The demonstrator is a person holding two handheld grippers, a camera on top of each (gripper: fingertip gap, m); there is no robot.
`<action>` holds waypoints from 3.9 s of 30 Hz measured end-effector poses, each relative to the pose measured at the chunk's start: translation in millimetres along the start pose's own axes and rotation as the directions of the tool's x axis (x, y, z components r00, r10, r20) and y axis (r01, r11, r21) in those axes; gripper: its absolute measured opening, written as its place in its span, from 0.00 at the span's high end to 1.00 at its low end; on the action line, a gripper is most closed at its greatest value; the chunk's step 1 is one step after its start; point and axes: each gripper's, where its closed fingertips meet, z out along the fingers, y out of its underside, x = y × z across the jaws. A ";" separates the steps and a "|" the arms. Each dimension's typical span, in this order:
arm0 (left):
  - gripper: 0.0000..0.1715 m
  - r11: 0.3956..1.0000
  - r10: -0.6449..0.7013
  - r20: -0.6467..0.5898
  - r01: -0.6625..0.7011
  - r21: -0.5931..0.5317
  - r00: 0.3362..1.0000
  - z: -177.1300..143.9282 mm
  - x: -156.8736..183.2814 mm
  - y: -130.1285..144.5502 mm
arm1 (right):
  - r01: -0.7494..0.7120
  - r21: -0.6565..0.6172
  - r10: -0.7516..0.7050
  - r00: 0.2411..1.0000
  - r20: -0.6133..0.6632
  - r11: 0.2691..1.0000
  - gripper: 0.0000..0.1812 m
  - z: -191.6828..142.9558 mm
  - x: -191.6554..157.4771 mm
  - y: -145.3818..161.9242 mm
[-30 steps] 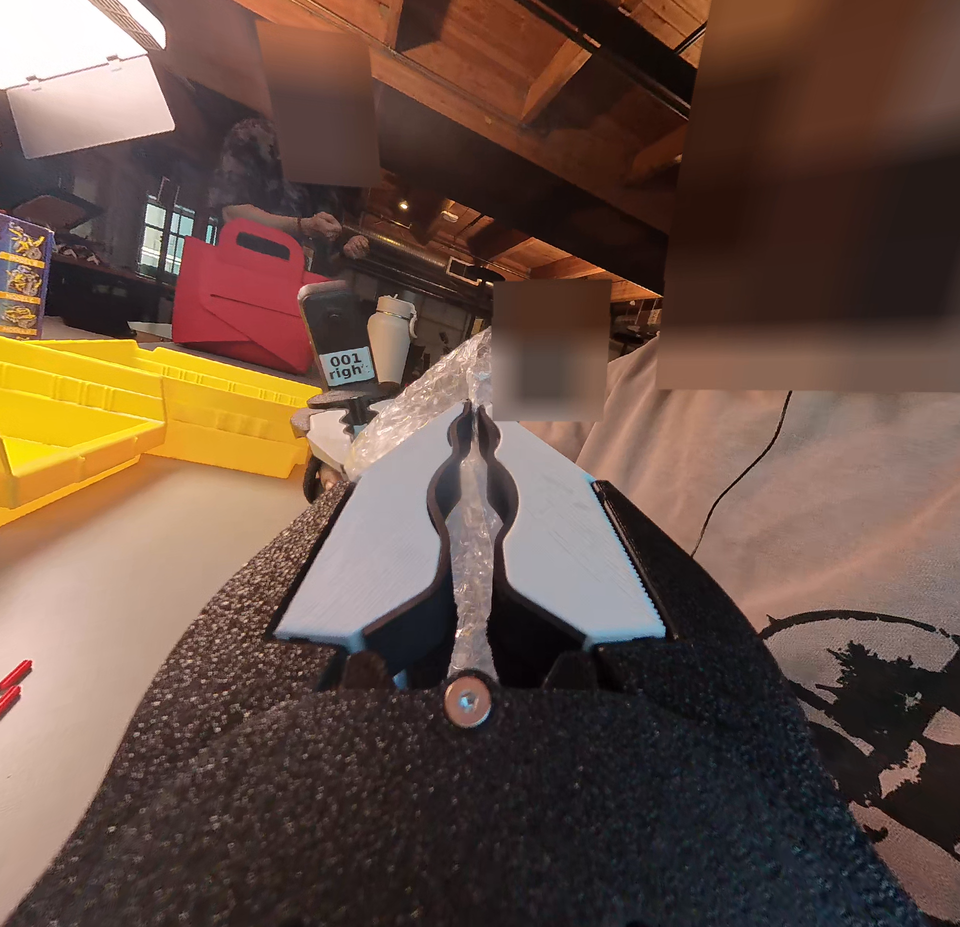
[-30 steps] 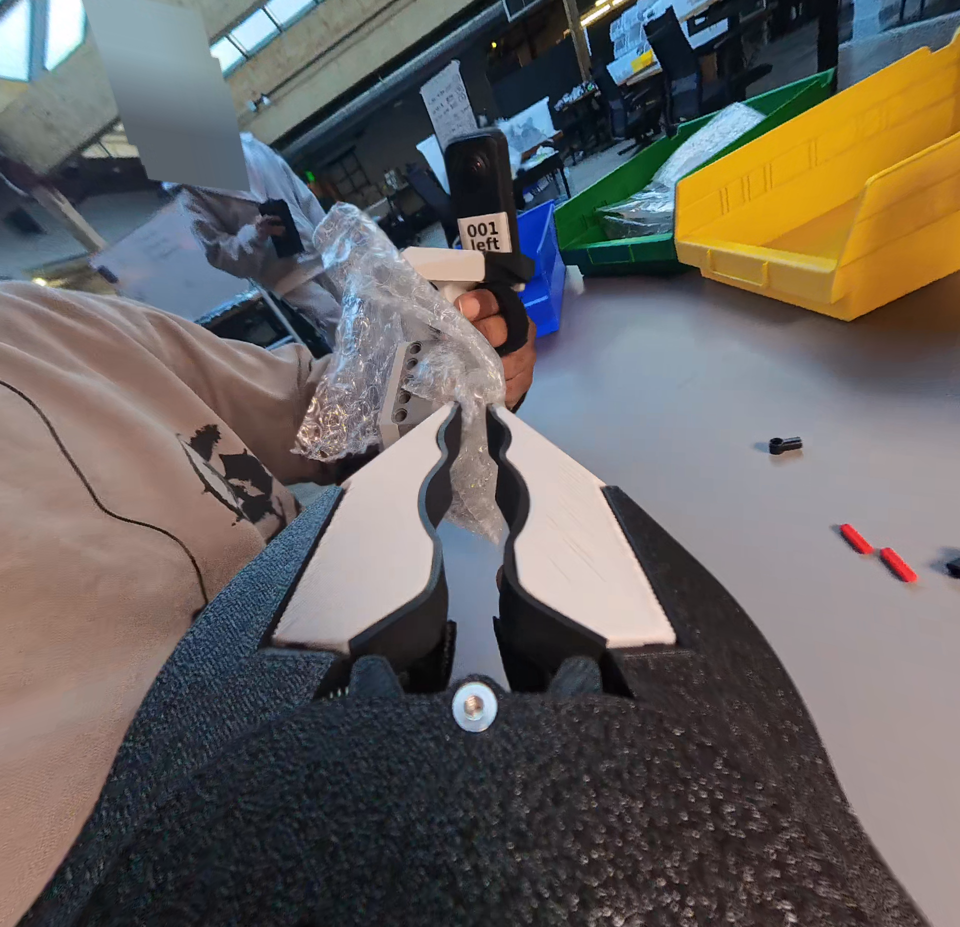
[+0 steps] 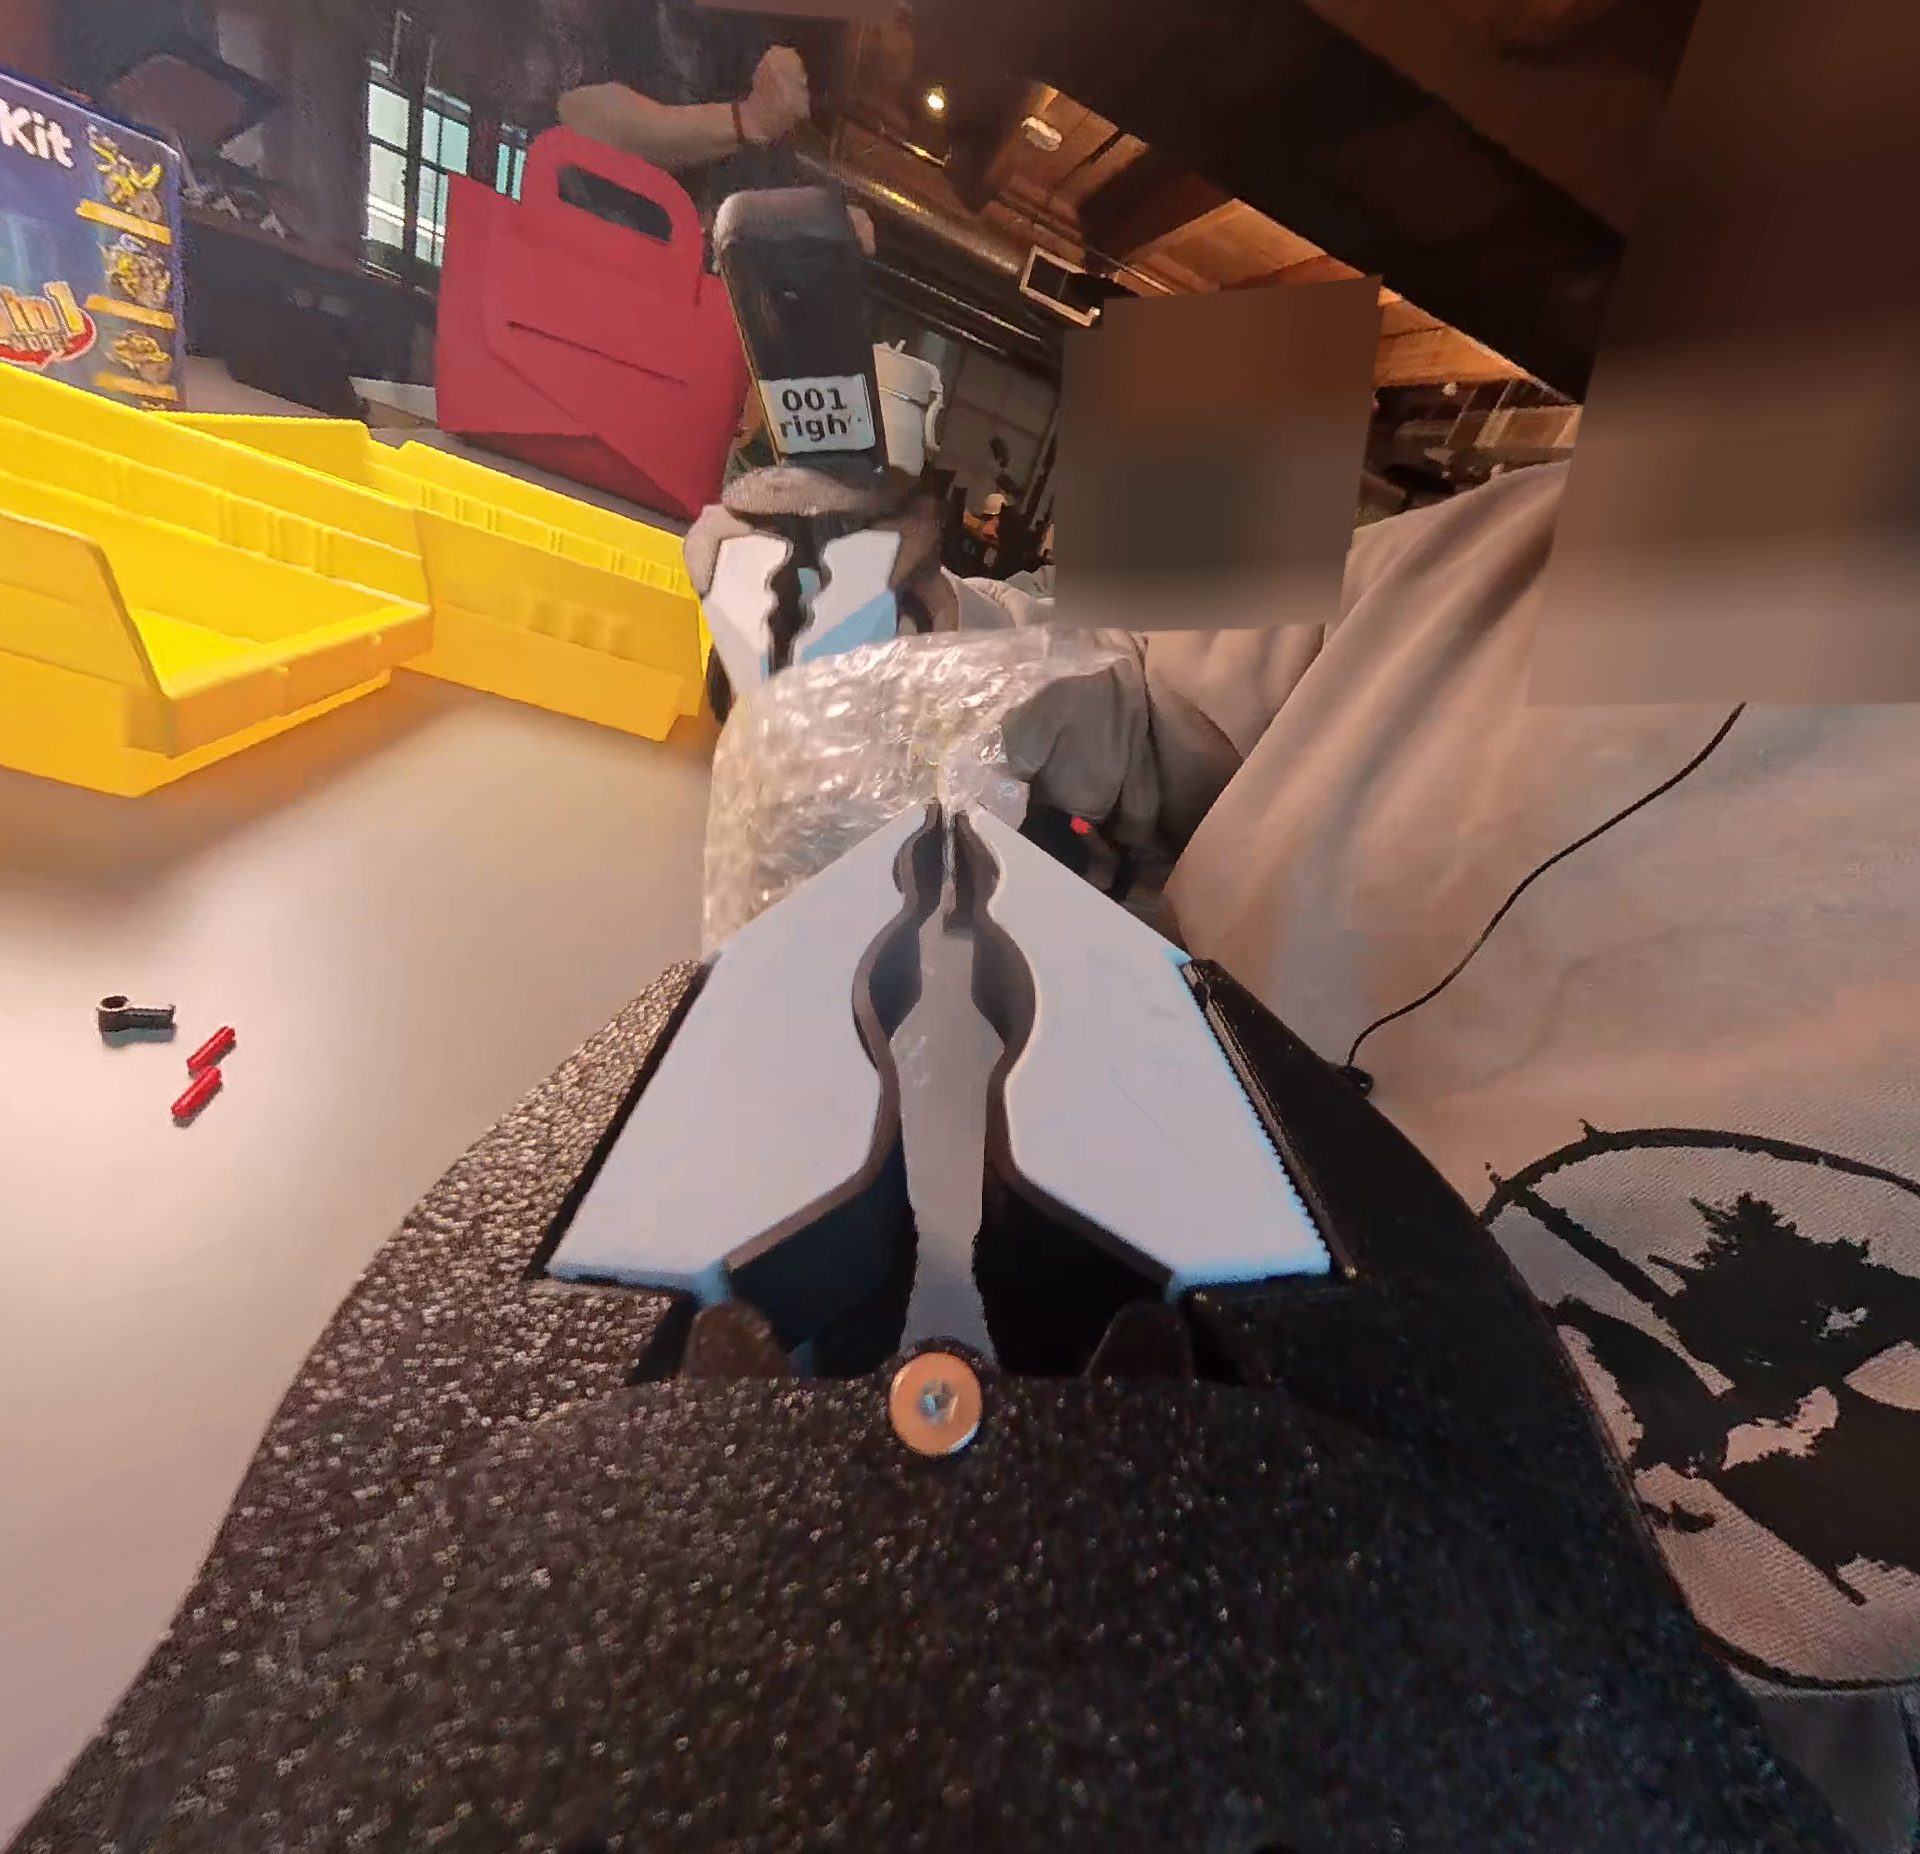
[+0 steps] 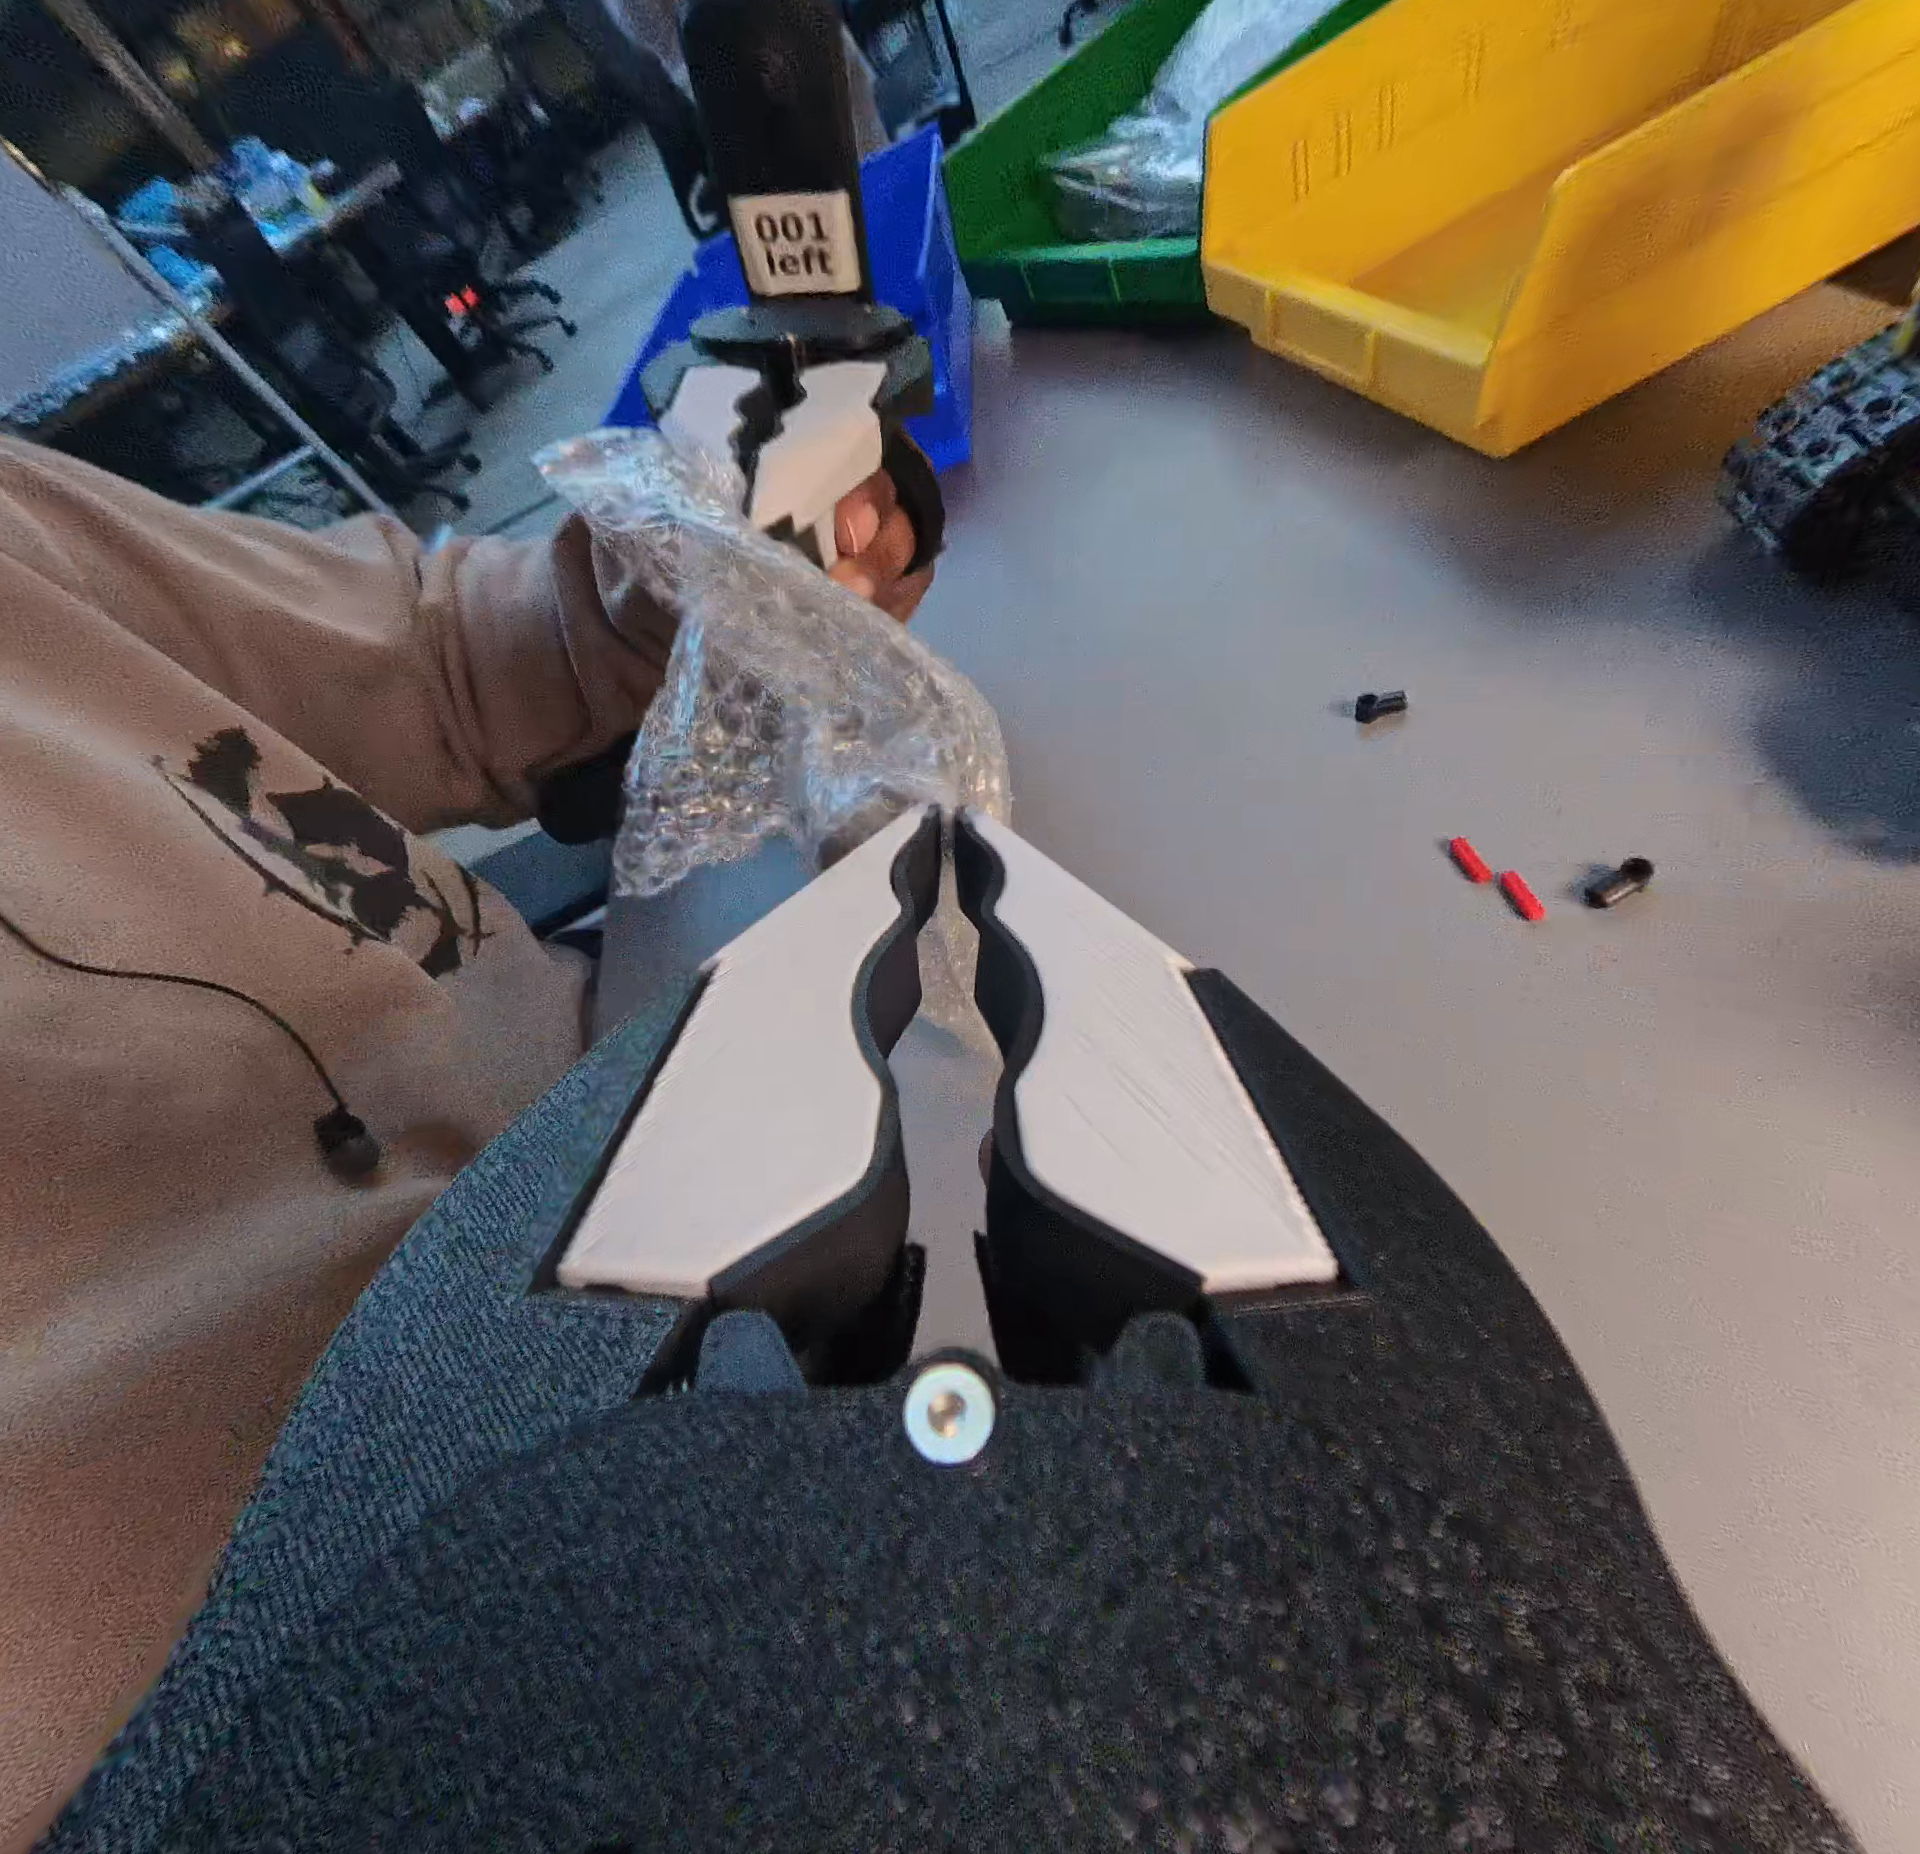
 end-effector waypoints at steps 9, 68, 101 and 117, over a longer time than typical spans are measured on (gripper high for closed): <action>1.00 0.993 -0.098 0.119 0.104 -0.047 0.988 -1.3 -32.3 19.5 | -0.175 0.098 0.162 0.978 0.128 0.980 0.98 -4.7 13.8 10.7; 0.89 0.892 0.092 0.276 0.045 -0.450 0.957 7.7 -43.3 81.5 | 0.126 -0.229 -0.157 0.980 -0.123 0.965 0.89 37.6 -6.4 87.7; 1.00 0.706 0.142 0.327 0.136 -0.695 0.934 39.8 -51.2 154.5 | 0.239 -0.502 -0.248 0.967 0.050 0.831 0.61 27.6 -40.7 153.5; 1.00 0.689 0.192 0.282 0.075 -0.721 0.940 50.6 -45.5 157.7 | 0.365 -0.575 -0.243 0.929 0.280 0.733 0.66 22.1 -37.7 154.6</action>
